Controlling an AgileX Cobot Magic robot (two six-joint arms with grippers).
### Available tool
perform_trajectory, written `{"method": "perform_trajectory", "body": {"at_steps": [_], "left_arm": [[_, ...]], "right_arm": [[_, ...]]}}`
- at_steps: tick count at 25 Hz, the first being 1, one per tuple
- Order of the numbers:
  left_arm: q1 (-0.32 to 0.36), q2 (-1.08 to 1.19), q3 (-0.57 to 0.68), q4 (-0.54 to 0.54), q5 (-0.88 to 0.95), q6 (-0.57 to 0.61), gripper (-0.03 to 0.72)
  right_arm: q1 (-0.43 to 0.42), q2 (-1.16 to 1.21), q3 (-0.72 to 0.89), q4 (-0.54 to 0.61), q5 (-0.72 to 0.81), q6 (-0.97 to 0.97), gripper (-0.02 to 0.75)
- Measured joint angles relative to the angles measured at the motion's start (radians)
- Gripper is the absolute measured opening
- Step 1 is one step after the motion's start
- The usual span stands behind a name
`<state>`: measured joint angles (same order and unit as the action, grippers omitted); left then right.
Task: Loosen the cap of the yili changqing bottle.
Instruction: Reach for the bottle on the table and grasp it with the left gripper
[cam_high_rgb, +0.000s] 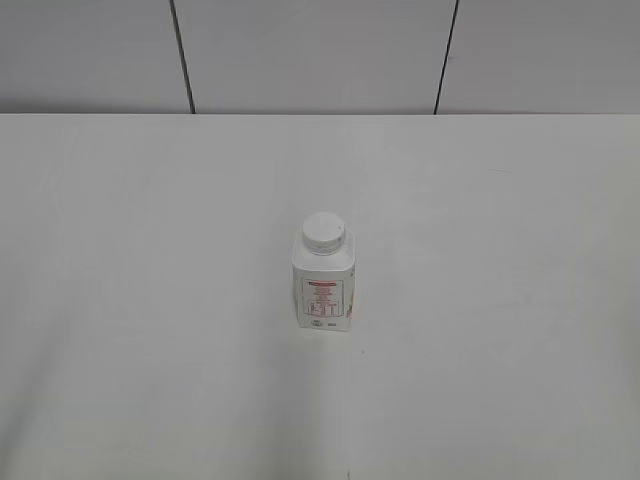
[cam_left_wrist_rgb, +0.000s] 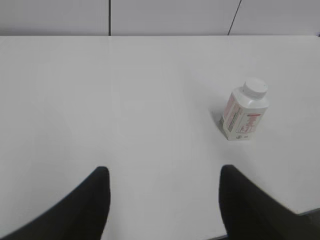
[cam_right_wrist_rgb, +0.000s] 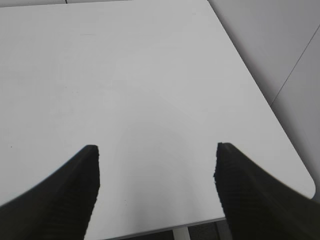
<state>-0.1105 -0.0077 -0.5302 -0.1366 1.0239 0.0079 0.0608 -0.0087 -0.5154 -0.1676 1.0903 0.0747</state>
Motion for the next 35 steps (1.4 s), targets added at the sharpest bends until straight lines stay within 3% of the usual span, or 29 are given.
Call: {"method": "perform_trajectory", "body": {"at_steps": [7, 18, 24, 35], "left_arm": [[0.000, 0.000, -0.006, 0.000, -0.034, 0.000, 0.431], [0.000, 0.027, 0.077, 0.115, -0.410, 0.000, 0.431], [0.000, 0.116, 0.174, 0.097, -0.594, 0.000, 0.431], [0.000, 0.401, 0.178, 0.105, -0.746, 0.003, 0.431]], "right_arm": [[0.000, 0.000, 0.000, 0.000, 0.000, 0.000, 0.565], [0.000, 0.000, 0.000, 0.000, 0.000, 0.000, 0.565], [0.000, 0.000, 0.000, 0.000, 0.000, 0.000, 0.565], [0.000, 0.000, 0.000, 0.000, 0.000, 0.000, 0.565]]}}
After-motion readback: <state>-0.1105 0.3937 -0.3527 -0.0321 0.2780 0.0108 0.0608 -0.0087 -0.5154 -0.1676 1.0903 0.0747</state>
